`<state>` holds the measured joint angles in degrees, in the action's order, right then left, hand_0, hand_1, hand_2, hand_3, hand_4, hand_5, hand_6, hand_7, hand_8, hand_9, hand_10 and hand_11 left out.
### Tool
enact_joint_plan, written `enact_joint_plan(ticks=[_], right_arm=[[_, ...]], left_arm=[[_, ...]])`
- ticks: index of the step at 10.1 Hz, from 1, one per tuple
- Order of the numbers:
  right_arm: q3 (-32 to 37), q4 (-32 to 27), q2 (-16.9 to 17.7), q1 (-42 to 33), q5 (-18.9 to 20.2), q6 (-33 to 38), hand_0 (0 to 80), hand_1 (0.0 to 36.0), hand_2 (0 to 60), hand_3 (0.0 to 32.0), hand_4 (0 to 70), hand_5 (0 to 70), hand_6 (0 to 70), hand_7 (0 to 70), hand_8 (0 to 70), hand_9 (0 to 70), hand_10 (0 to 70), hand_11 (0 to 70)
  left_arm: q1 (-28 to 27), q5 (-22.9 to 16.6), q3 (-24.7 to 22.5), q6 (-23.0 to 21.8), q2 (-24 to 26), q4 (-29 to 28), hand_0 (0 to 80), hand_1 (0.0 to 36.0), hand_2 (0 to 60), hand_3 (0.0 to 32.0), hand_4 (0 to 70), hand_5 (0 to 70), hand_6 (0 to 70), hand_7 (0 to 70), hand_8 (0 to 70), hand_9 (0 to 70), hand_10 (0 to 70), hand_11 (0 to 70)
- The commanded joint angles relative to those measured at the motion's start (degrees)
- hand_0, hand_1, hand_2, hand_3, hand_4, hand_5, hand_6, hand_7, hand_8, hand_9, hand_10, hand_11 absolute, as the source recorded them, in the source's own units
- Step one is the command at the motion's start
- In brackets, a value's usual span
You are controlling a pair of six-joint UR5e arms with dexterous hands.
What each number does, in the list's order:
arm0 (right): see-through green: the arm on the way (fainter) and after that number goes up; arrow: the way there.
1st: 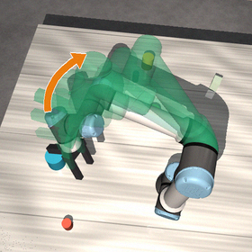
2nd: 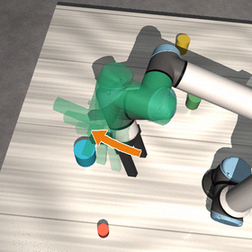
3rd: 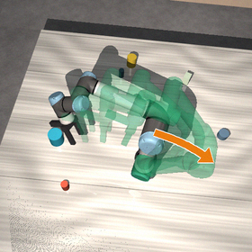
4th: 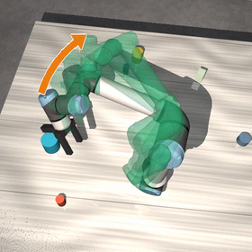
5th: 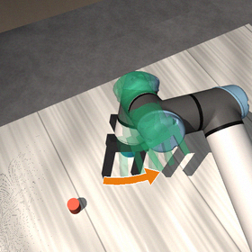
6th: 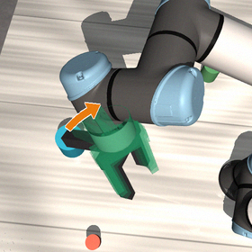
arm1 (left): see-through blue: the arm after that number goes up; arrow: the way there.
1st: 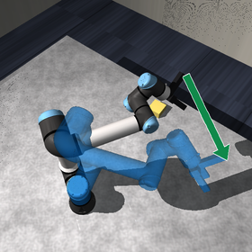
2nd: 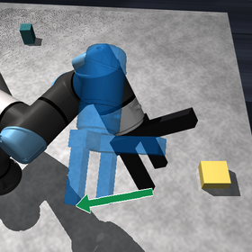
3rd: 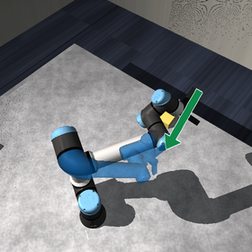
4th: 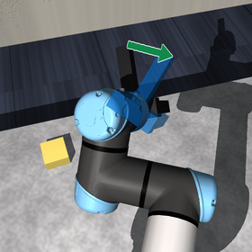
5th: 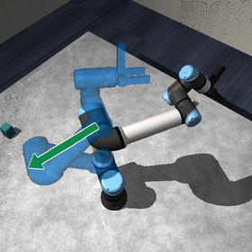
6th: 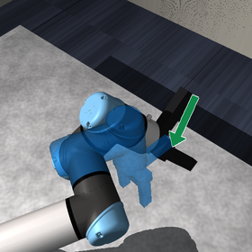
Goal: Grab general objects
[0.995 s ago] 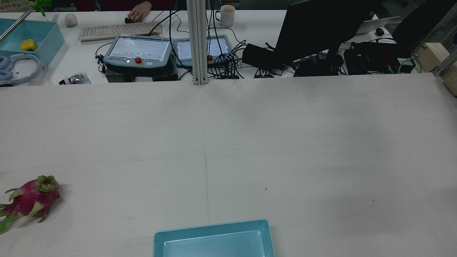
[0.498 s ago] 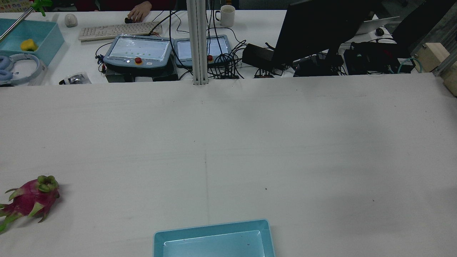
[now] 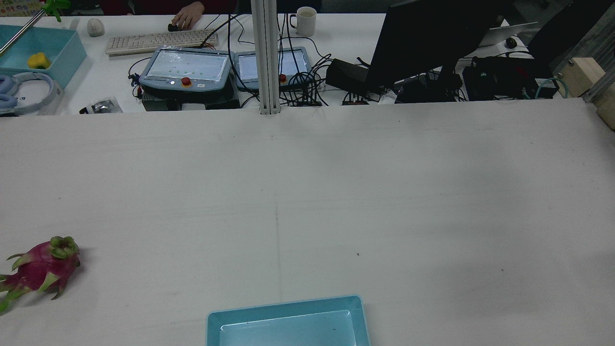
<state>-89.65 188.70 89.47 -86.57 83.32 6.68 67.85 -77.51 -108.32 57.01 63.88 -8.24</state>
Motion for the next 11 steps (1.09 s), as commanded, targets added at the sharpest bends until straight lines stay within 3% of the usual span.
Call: enact_joint_plan(ticks=[1, 2, 3, 4, 5, 6, 7, 8, 9, 10, 11], right_arm=[[0.0, 0.0, 0.0, 0.0, 0.0, 0.0, 0.0, 0.0, 0.0, 0.0, 0.0, 0.0, 0.0, 0.0, 0.0, 0.0, 0.0, 0.0], [0.0, 0.0, 0.0, 0.0, 0.0, 0.0, 0.0, 0.0, 0.0, 0.0, 0.0, 0.0, 0.0, 0.0, 0.0, 0.0, 0.0, 0.0], [0.0, 0.0, 0.0, 0.09, 0.0, 0.0, 0.0, 0.0, 0.0, 0.0, 0.0, 0.0, 0.0, 0.0, 0.0, 0.0, 0.0, 0.0], [0.0, 0.0, -0.09, 0.0, 0.0, 0.0, 0.0, 0.0, 0.0, 0.0, 0.0, 0.0, 0.0, 0.0, 0.0, 0.0, 0.0, 0.0], [0.0, 0.0, 0.0, 0.0, 0.0, 0.0, 0.0, 0.0, 0.0, 0.0, 0.0, 0.0, 0.0, 0.0, 0.0, 0.0, 0.0, 0.0], [0.0, 0.0, 0.0, 0.0, 0.0, 0.0, 0.0, 0.0, 0.0, 0.0, 0.0, 0.0, 0.0, 0.0, 0.0, 0.0, 0.0, 0.0], [0.0, 0.0, 0.0, 0.0, 0.0, 0.0, 0.0, 0.0, 0.0, 0.0, 0.0, 0.0, 0.0, 0.0, 0.0, 0.0, 0.0, 0.0], [0.0, 0.0, 0.0, 0.0, 0.0, 0.09, 0.0, 0.0, 0.0, 0.0, 0.0, 0.0, 0.0, 0.0, 0.0, 0.0, 0.0, 0.0], [0.0, 0.0, 0.0, 0.0, 0.0, 0.09, 0.0, 0.0, 0.0, 0.0, 0.0, 0.0, 0.0, 0.0, 0.0, 0.0, 0.0, 0.0], [0.0, 0.0, 0.0, 0.0, 0.0, 0.0, 0.0, 0.0, 0.0, 0.0, 0.0, 0.0, 0.0, 0.0, 0.0, 0.0, 0.0, 0.0], [0.0, 0.0, 0.0, 0.0, 0.0, 0.0, 0.0, 0.0, 0.0, 0.0, 0.0, 0.0, 0.0, 0.0, 0.0, 0.0, 0.0, 0.0]], left_arm=[[0.0, -0.53, -3.19, -0.58, 0.19, 3.92, 54.0, 13.6, 0.0, 29.8, 0.0, 10.0, 0.0, 15.6, 0.0, 1.7, 0.0, 0.0], [-0.17, -0.45, -3.21, -0.58, 0.28, 3.59, 55.0, 14.6, 0.0, 32.0, 0.0, 9.9, 0.0, 14.7, 0.0, 1.5, 0.0, 0.0], [-0.09, 0.25, -3.3, -0.14, 0.28, 3.06, 56.5, 16.3, 0.0, 32.0, 0.0, 9.1, 0.0, 14.0, 0.0, 1.4, 0.4, 1.9], [-0.08, 0.43, -3.56, 3.08, 0.28, 2.97, 57.8, 17.2, 0.0, 32.0, 0.0, 8.9, 0.0, 13.0, 0.0, 1.2, 2.1, 5.2], [-0.08, -0.18, -3.91, 4.59, 0.28, 5.49, 56.3, 15.7, 0.0, 32.0, 0.0, 8.3, 0.0, 12.8, 0.0, 1.1, 0.7, 3.1], [-0.08, -1.58, -4.09, 4.43, -0.15, 8.74, 55.6, 14.8, 0.0, 31.4, 0.0, 8.0, 0.0, 13.5, 0.0, 1.3, 0.5, 2.7], [0.0, -5.51, -4.88, 4.26, -0.24, 12.77, 56.6, 15.4, 0.0, 32.0, 0.0, 7.2, 0.0, 13.6, 0.0, 1.3, 0.4, 2.6], [-0.08, -7.72, -4.71, 4.6, -0.33, 12.9, 60.2, 18.4, 0.0, 32.0, 0.0, 7.6, 0.0, 13.0, 0.0, 1.1, 0.0, 0.7], [-0.26, -7.13, -4.1, 4.78, -0.33, 8.81, 59.7, 18.1, 0.0, 32.0, 0.0, 7.6, 0.0, 12.0, 0.0, 1.0, 0.0, 0.0], [-0.26, -2.86, -4.01, 4.96, 0.54, 6.25, 57.8, 16.9, 0.0, 32.0, 0.0, 8.0, 0.0, 11.7, 0.0, 0.9, 0.0, 0.0], [-0.78, -0.82, -4.09, 8.09, 1.15, 3.79, 58.8, 17.8, 0.0, 32.0, 0.0, 8.2, 0.0, 9.4, 0.0, 0.4, 0.0, 0.0]])
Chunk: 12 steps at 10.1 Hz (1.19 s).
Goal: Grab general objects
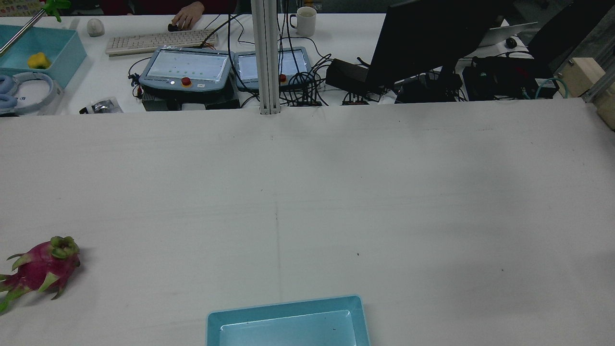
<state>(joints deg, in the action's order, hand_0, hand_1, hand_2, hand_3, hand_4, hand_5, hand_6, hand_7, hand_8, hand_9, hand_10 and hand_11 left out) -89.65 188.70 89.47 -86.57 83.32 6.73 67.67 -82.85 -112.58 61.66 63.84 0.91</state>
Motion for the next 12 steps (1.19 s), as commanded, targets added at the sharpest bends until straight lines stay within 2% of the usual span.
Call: enact_joint_plan(ticks=[1, 2, 3, 4, 5, 6, 7, 8, 10, 12], right_arm=[[0.0, 0.0, 0.0, 0.0, 0.0, -0.05, 0.0, 0.0, 0.0, 0.0, 0.0, 0.0, 0.0, 0.0, 0.0, 0.0, 0.0, 0.0], [0.0, 0.0, 0.0, 0.0, 0.0, -0.05, 0.0, 0.0, 0.0, 0.0, 0.0, 0.0, 0.0, 0.0, 0.0, 0.0, 0.0, 0.0], [0.0, 0.0, -0.09, 0.0, 0.0, -0.05, 0.0, 0.0, 0.0, 0.0, 0.0, 0.0, 0.0, 0.0, 0.0, 0.0, 0.0, 0.0], [0.0, 0.0, 0.0, 0.08, 0.0, -0.05, 0.0, 0.0, 0.0, 0.0, 0.0, 0.0, 0.0, 0.0, 0.0, 0.0, 0.0, 0.0], [0.0, 0.0, 0.0, 0.0, 0.0, -0.05, 0.0, 0.0, 0.0, 0.0, 0.0, 0.0, 0.0, 0.0, 0.0, 0.0, 0.0, 0.0], [-0.09, 0.0, 0.0, 0.0, 0.0, -0.05, 0.0, 0.0, 0.0, 0.0, 0.0, 0.0, 0.0, 0.0, 0.0, 0.0, 0.0, 0.0], [-0.09, 0.0, 0.0, 0.0, 0.0, -0.05, 0.0, 0.0, 0.0, 0.0, 0.0, 0.0, 0.0, 0.0, 0.0, 0.0, 0.0, 0.0], [0.0, 0.0, 0.0, 0.0, 0.0, -0.05, 0.0, 0.0, 0.0, 0.0, 0.0, 0.0, 0.0, 0.0, 0.0, 0.0, 0.0, 0.0], [-0.09, 0.0, 0.0, 0.0, 0.0, -0.05, 0.0, 0.0, 0.0, 0.0, 0.0, 0.0, 0.0, 0.0, 0.0, 0.0, 0.0, 0.0], [-0.09, 0.0, 0.0, 0.0, 0.0, -0.05, 0.0, 0.0, 0.0, 0.0, 0.0, 0.0, 0.0, 0.0, 0.0, 0.0, 0.0, 0.0]], left_arm=[[-0.69, 4.62, 0.16, 6.95, 3.2, -3.91, 57.8, 17.3, 0.0, 32.0, 0.0, 8.0, 0.0, 10.0, 0.0, 0.6, 0.0, 0.0], [-0.69, 5.67, 0.16, 8.98, 5.83, 2.02, 57.4, 16.5, 0.0, 32.0, 0.0, 10.6, 0.0, 13.3, 0.0, 1.2, 0.0, 0.0], [-0.69, 7.25, 0.51, 11.62, 6.81, 4.52, 56.7, 15.5, 0.0, 32.0, 0.0, 10.8, 0.0, 13.9, 0.0, 1.3, 0.0, 0.0], [-0.78, 7.35, 2.08, 12.16, 7.52, 3.32, 59.0, 18.5, 0.0, 32.0, 0.0, 11.8, 0.0, 12.3, 0.0, 1.0, 0.0, 0.0], [-0.78, 7.35, 3.84, 12.26, 8.83, -0.6, 59.8, 19.7, 0.0, 32.0, 0.0, 13.1, 0.0, 12.9, 0.0, 1.1, 0.0, 0.0], [-0.69, 7.26, 3.25, 11.39, 9.89, -0.99, 59.3, 20.0, 0.0, 32.0, 0.0, 12.2, 0.0, 11.8, 0.0, 0.9, 0.0, 0.0], [-0.78, 6.48, 0.8, 11.03, 9.38, -1.17, 58.6, 19.4, 0.0, 32.0, 0.0, 11.6, 0.0, 11.8, 0.0, 0.9, 0.0, 0.0], [-0.78, 4.82, 0.69, 10.94, 7.63, -0.04, 57.4, 18.4, 0.0, 32.0, 0.0, 10.6, 0.0, 12.7, 0.0, 1.1, 0.0, 0.0], [-0.78, 3.13, 0.6, 0.1, 7.0, 10.56, 55.9, 16.4, 0.0, 32.0, 0.0, 4.7, 0.0, 9.8, 0.0, 0.5, 0.0, 0.0], [-0.87, 1.38, 0.6, -3.38, 6.91, 13.76, 54.2, 15.1, 0.0, 32.0, 0.0, 5.6, 0.0, 9.5, 0.0, 0.5, 0.0, 0.0]])
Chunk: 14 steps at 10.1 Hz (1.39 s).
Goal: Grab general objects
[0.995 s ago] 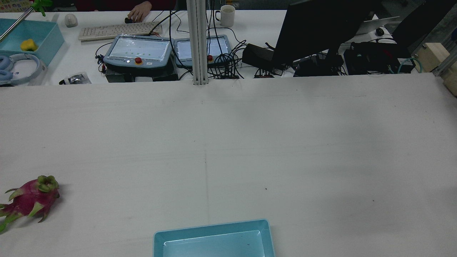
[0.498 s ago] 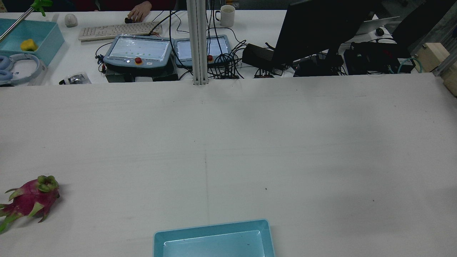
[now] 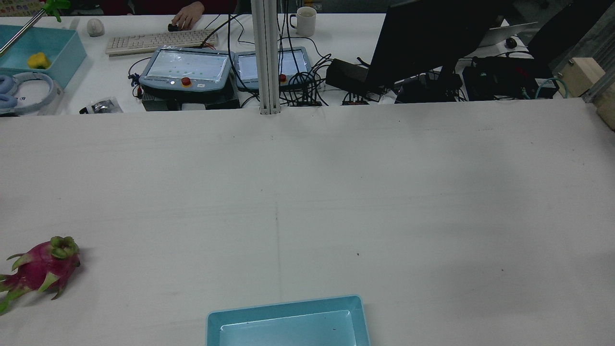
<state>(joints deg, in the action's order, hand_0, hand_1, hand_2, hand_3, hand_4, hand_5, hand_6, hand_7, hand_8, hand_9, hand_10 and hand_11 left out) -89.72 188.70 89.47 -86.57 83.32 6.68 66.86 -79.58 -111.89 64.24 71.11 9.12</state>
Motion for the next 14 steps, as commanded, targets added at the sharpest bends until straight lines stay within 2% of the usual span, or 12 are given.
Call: enact_joint_plan(ticks=[1, 2, 3, 4, 5, 6, 7, 8, 9, 11, 13, 14], right_arm=[[-0.02, 0.0, 0.0, 0.0, 0.0, 0.0, 0.0, 0.0, 0.0, 0.0, 0.0, 0.0, 0.0, 0.0, 0.0, 0.0, 0.0, 0.0], [-0.02, 0.0, 0.0, 0.0, 0.0, 0.0, 0.0, 0.0, 0.0, 0.0, 0.0, 0.0, 0.0, 0.0, 0.0, 0.0, 0.0, 0.0], [-0.02, 0.0, 0.0, 0.0, 0.0, 0.0, 0.0, 0.0, 0.0, 0.0, 0.0, 0.0, 0.0, 0.0, 0.0, 0.0, 0.0, 0.0], [-0.02, 0.0, 0.0, 0.0, 0.0, 0.0, 0.0, 0.0, 0.0, 0.0, 0.0, 0.0, 0.0, 0.0, 0.0, 0.0, 0.0, 0.0], [0.07, 0.0, 0.0, 0.0, 0.0, 0.0, 0.0, 0.0, 0.0, 0.0, 0.0, 0.0, 0.0, 0.0, 0.0, 0.0, 0.0, 0.0], [0.07, 0.0, 0.0, 0.0, 0.0, 0.0, 0.0, 0.0, 0.0, 0.0, 0.0, 0.0, 0.0, 0.0, 0.0, 0.0, 0.0, 0.0], [0.07, 0.0, 0.0, 0.0, 0.0, 0.0, 0.0, 0.0, 0.0, 0.0, 0.0, 0.0, 0.0, 0.0, 0.0, 0.0, 0.0, 0.0], [0.07, 0.0, 0.0, 0.0, 0.0, 0.0, 0.0, 0.0, 0.0, 0.0, 0.0, 0.0, 0.0, 0.0, 0.0, 0.0, 0.0, 0.0], [0.07, 0.0, 0.0, 0.0, 0.0, 0.0, 0.0, 0.0, 0.0, 0.0, 0.0, 0.0, 0.0, 0.0, 0.0, 0.0, 0.0, 0.0], [0.07, 0.0, 0.0, 0.0, 0.0, 0.0, 0.0, 0.0, 0.0, 0.0, 0.0, 0.0, 0.0, 0.0, 0.0, 0.0, 0.0, 0.0], [0.07, 0.0, 0.0, 0.0, 0.0, 0.0, 0.0, 0.0, 0.0, 0.0, 0.0, 0.0, 0.0, 0.0, 0.0, 0.0, 0.0, 0.0], [0.07, 0.0, 0.0, 0.0, 0.0, 0.0, 0.0, 0.0, 0.0, 0.0, 0.0, 0.0, 0.0, 0.0, 0.0, 0.0, 0.0, 0.0]], left_arm=[[0.03, -5.12, -0.08, -8.93, -0.44, 6.43, 53.4, 15.2, 0.0, 32.0, 0.0, 4.5, 0.0, 9.4, 0.0, 0.4, 0.0, 0.0], [0.29, -8.63, -0.61, -11.22, -0.79, 7.05, 54.1, 16.0, 0.0, 32.0, 0.0, 4.3, 0.0, 8.4, 0.0, 0.2, 0.0, 0.0], [1.51, -10.75, -4.79, -12.55, -2.71, 8.19, 55.4, 16.7, 0.0, 32.0, 0.0, 5.9, 0.0, 9.1, 0.0, 0.4, 0.0, 0.0], [4.83, -12.69, -8.31, -13.43, -4.64, 5.85, 53.2, 14.6, 0.0, 32.0, 0.0, 3.2, 0.0, 7.6, 0.0, 0.1, 0.0, 0.0], [5.82, -11.75, -8.17, -13.01, -3.79, 0.52, 52.9, 14.2, 0.0, 32.0, 0.0, 2.9, 0.0, 6.7, 0.0, 0.0, 0.0, 0.0], [5.83, -5.74, -5.3, -11.09, 1.35, -1.36, 52.8, 14.0, 0.0, 32.0, 0.0, 3.4, 0.0, 5.5, 0.0, 0.0, 0.0, 0.0], [5.83, -1.5, -1.88, -8.89, 6.8, -1.73, 51.2, 12.2, 0.0, 32.0, 0.0, 2.2, 0.0, 4.8, 0.0, 0.0, 0.0, 0.0], [5.83, 1.76, 0.86, -7.31, 10.85, -3.91, 52.2, 12.8, 0.0, 32.0, 0.0, 7.3, 0.0, 9.9, 0.0, 0.5, 0.0, 0.0], [5.65, 4.66, 4.28, -5.12, 13.59, -7.85, 55.5, 15.5, 0.0, 32.0, 0.0, 13.6, 0.0, 14.7, 0.0, 1.5, 0.0, 0.0], [3.39, 11.59, 11.93, -4.39, 17.91, -16.8, 53.9, 14.4, 0.0, 32.0, 0.0, 10.6, 0.0, 12.3, 0.0, 1.0, 0.0, 0.0], [-4.33, 22.83, 11.96, -4.39, 19.85, -20.0, 53.6, 14.0, 0.0, 32.0, 0.0, 12.5, 0.0, 14.1, 0.0, 1.4, 0.0, 1.0], [-6.37, 25.93, 11.43, -4.74, 21.69, -19.67, 53.9, 14.0, 0.0, 32.0, 0.0, 12.3, 0.0, 15.6, 0.0, 1.7, 0.5, 2.5]])
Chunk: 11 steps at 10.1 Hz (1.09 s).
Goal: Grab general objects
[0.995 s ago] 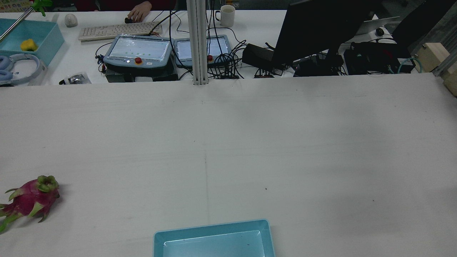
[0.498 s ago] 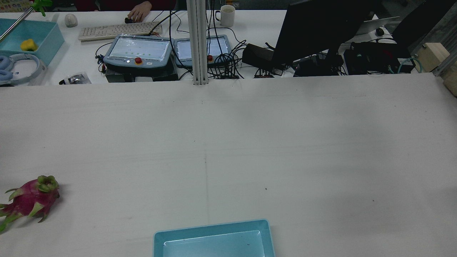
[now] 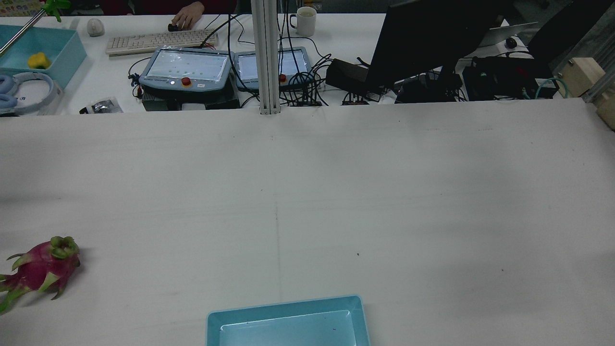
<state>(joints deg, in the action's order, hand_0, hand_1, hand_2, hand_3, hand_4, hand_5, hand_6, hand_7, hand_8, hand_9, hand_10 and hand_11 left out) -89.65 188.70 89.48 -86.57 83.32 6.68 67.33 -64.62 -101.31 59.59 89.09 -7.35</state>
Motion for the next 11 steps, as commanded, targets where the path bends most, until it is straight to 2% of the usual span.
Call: enact_joint_plan(ticks=[1, 2, 3, 4, 5, 6, 7, 8, 9, 11], right_arm=[[0.0, 0.0, 0.0, 0.0, 0.0, 0.0, 0.0, 0.0, 0.0, 0.0, 0.0, 0.0, 0.0, 0.0, 0.0, 0.0, 0.0, 0.0], [-0.09, 0.0, 0.0, 0.0, 0.0, 0.0, 0.0, 0.0, 0.0, 0.0, 0.0, 0.0, 0.0, 0.0, 0.0, 0.0, 0.0, 0.0], [-0.09, 0.0, 0.0, 0.0, 0.0, 0.0, 0.0, 0.0, 0.0, 0.0, 0.0, 0.0, 0.0, 0.0, 0.0, 0.0, 0.0, 0.0], [-0.09, 0.0, -0.09, 0.0, 0.0, 0.0, 0.0, 0.0, 0.0, 0.0, 0.0, 0.0, 0.0, 0.0, 0.0, 0.0, 0.0, 0.0], [-0.09, 0.0, 0.0, 0.0, 0.0, 0.0, 0.0, 0.0, 0.0, 0.0, 0.0, 0.0, 0.0, 0.0, 0.0, 0.0, 0.0, 0.0], [-0.09, 0.0, -0.09, 0.0, 0.0, 0.0, 0.0, 0.0, 0.0, 0.0, 0.0, 0.0, 0.0, 0.0, 0.0, 0.0, 0.0, 0.0], [-0.09, 0.0, 0.0, 0.0, 0.0, 0.0, 0.0, 0.0, 0.0, 0.0, 0.0, 0.0, 0.0, 0.0, 0.0, 0.0, 0.0, 0.0], [-0.09, 0.0, -0.09, 0.0, 0.0, 0.0, 0.0, 0.0, 0.0, 0.0, 0.0, 0.0, 0.0, 0.0, 0.0, 0.0, 0.0, 0.0], [-0.09, 0.0, 0.0, 0.0, 0.0, 0.0, 0.0, 0.0, 0.0, 0.0, 0.0, 0.0, 0.0, 0.0, 0.0, 0.0, 0.0, 0.0], [-0.09, 0.0, 0.0, 0.0, 0.0, 0.0, 0.0, 0.0, 0.0, 0.0, 0.0, 0.0, 0.0, 0.0, 0.0, 0.0, 0.0, 0.0]], left_arm=[[-6.95, 10.74, -1.59, -0.17, 5.37, 0.28, 54.6, 14.6, 0.0, 32.0, 0.0, 12.0, 0.0, 16.7, 0.0, 1.9, 1.7, 4.4], [-7.04, 9.44, -4.75, -1.48, 6.09, 4.49, 53.2, 13.6, 0.0, 32.0, 0.0, 10.8, 0.0, 16.5, 0.4, 1.9, 3.0, 6.2], [-7.21, 4.2, -7.48, -5.49, 6.88, 11.23, 53.0, 13.3, 0.0, 29.6, 0.0, 11.9, 0.0, 17.1, 0.9, 2.0, 4.0, 7.5], [-7.3, -1.16, -10.37, -6.06, 8.62, 20.0, 53.0, 13.1, 0.0, 26.0, 0.0, 12.4, 0.1, 16.9, 0.8, 1.9, 4.2, 7.8], [-7.13, -6.08, -13.36, -6.41, 8.82, 24.88, 52.3, 12.4, 0.0, 26.6, 0.0, 11.6, 0.0, 15.9, 1.0, 1.7, 4.3, 7.9], [-7.04, -10.22, -16.78, -6.41, 8.64, 30.06, 52.6, 12.5, 0.0, 32.0, 0.0, 11.9, 0.0, 15.8, 0.4, 1.7, 4.3, 7.8], [-6.95, -14.18, -17.6, -6.5, 7.16, 30.98, 56.0, 16.0, 0.0, 32.0, 0.0, 11.1, 0.0, 14.9, 0.0, 1.5, 2.8, 6.1], [-6.95, -16.39, -19.0, -6.5, 2.8, 29.34, 57.5, 17.7, 0.0, 32.0, 0.0, 8.2, 0.0, 11.4, 0.0, 0.8, 0.1, 2.2], [-7.12, -16.94, -20.15, -6.41, -2.29, 25.84, 56.2, 16.6, 0.0, 32.0, 0.0, 7.3, 0.0, 10.5, 0.0, 0.7, 0.0, 1.3], [-6.78, -19.66, -20.42, -5.8, -6.8, 24.4, 55.1, 15.6, 0.0, 32.0, 0.0, 4.7, 0.0, 7.4, 0.0, 0.0, 0.0, 0.0]])
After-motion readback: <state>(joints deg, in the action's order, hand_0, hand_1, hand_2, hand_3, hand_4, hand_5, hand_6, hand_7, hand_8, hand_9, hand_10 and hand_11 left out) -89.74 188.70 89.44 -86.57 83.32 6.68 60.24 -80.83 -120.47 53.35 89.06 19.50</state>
